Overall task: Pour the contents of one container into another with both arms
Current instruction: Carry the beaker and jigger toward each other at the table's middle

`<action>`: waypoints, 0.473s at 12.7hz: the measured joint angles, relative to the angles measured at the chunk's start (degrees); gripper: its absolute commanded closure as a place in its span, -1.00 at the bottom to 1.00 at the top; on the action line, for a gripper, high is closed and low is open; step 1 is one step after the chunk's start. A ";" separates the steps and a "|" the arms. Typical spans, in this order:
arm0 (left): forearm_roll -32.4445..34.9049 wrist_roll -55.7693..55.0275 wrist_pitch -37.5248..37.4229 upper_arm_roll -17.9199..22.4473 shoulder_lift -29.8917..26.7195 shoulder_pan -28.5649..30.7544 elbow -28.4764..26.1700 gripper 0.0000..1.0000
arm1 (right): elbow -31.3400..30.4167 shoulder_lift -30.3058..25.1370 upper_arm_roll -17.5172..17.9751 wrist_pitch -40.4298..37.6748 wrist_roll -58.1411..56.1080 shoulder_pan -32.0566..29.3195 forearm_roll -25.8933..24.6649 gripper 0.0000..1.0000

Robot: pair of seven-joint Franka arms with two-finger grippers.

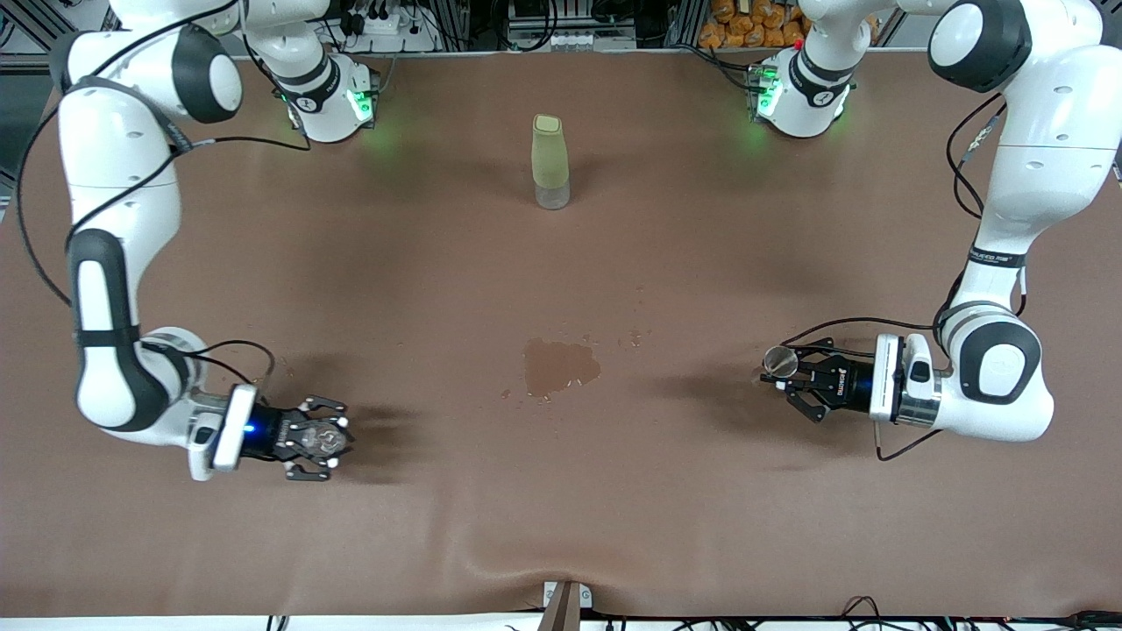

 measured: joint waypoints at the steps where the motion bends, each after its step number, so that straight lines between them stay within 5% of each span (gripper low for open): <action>1: 0.00 0.00 0.03 0.00 0.00 0.00 0.00 1.00 | 0.01 -0.22 0.02 1.39 0.55 1.92 1.56 1.00; 6: 0.00 -1.89 0.08 -0.01 -0.20 0.03 0.32 1.00 | 0.04 -1.31 0.09 8.11 4.11 11.05 9.05 1.00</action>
